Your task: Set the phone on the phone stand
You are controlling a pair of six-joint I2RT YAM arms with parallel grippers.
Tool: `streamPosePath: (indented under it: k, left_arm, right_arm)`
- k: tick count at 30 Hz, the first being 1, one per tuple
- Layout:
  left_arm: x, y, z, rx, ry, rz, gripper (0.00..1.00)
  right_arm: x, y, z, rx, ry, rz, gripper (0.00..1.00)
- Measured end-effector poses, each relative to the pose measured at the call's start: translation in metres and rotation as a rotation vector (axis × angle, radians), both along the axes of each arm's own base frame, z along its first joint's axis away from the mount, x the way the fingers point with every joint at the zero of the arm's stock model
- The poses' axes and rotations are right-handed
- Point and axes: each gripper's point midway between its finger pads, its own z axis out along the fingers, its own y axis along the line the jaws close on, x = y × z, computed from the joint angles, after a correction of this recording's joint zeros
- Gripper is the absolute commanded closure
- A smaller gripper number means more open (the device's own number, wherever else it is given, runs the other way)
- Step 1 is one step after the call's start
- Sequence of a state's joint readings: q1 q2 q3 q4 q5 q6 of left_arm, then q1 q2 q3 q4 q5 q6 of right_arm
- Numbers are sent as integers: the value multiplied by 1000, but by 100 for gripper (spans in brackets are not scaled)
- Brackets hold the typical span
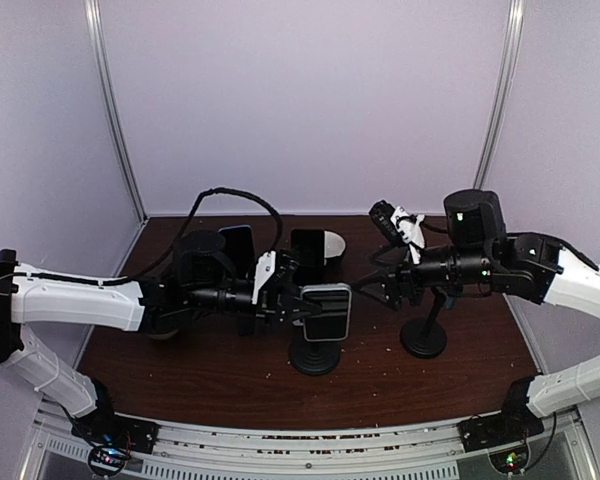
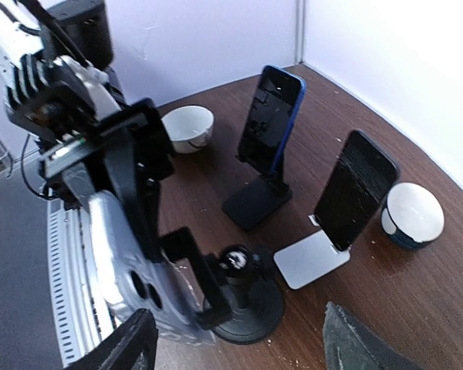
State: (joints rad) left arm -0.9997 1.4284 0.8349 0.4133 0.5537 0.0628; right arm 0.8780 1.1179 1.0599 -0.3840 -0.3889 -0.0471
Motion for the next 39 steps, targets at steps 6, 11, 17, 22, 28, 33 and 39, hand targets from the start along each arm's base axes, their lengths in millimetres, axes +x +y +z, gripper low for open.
streamPosePath:
  k: [6, 11, 17, 22, 28, 33, 39]
  left_arm:
    - [-1, -7, 30, -40, 17, 7, 100]
    - [0, 4, 58, -78, 9, 65, 100]
    - [1, 24, 88, -121, -12, 138, 100]
    - [6, 25, 90, -124, 10, 170, 100]
    - [10, 22, 80, -109, 41, 182, 100]
    - [13, 16, 74, -110, 53, 182, 100]
    - [16, 17, 72, -114, 49, 201, 100]
  right_arm:
    - [11, -19, -44, -60, 7, -171, 27]
    - [8, -25, -58, 1, -21, -214, 25]
    - [-3, -5, -76, 62, -24, -198, 22]
    - [-5, 16, -74, 100, -38, -177, 24]
    - [-3, 26, -83, 93, -44, -201, 42]
    - [1, 29, -87, 89, -49, -246, 55]
    - [5, 28, -96, 70, -42, -304, 55]
